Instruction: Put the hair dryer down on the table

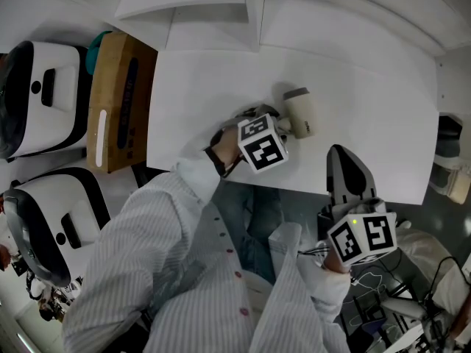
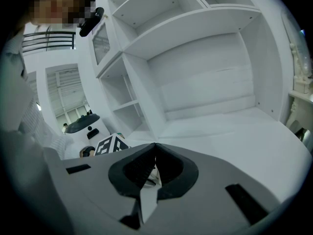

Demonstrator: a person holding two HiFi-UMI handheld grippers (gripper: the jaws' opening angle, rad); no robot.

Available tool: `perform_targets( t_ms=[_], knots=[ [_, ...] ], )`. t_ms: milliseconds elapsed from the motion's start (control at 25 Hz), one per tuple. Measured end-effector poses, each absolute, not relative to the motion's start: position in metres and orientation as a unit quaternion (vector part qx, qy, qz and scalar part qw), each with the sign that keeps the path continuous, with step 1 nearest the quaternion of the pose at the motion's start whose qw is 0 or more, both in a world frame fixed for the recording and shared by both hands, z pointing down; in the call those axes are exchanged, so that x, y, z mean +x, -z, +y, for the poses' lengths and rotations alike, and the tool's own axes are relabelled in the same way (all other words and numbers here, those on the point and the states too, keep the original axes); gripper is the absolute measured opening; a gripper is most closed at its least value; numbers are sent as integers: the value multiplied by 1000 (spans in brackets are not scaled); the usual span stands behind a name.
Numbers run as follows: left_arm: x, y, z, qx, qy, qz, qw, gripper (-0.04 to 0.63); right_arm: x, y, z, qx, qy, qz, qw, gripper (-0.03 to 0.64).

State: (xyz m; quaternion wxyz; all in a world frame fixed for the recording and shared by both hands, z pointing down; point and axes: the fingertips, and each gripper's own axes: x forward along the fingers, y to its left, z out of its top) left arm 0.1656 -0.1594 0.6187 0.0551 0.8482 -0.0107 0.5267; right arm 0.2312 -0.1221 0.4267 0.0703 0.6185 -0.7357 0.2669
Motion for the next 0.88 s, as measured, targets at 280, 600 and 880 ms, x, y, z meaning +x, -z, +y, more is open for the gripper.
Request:
perform_targets(
  t_ms=[280, 600, 880],
  knots=[
    [166, -611, -160, 850, -525, -12, 26, 245, 228, -421, -122, 616, -262, -739, 75, 11],
    [166, -560, -163, 878, -470, -33, 79, 244, 227, -405, -124, 612, -247, -747, 75, 11],
    [168, -493, -175, 911, -392, -65, 105, 241, 218, -377, -137, 601, -218, -765, 81, 11]
  ],
)
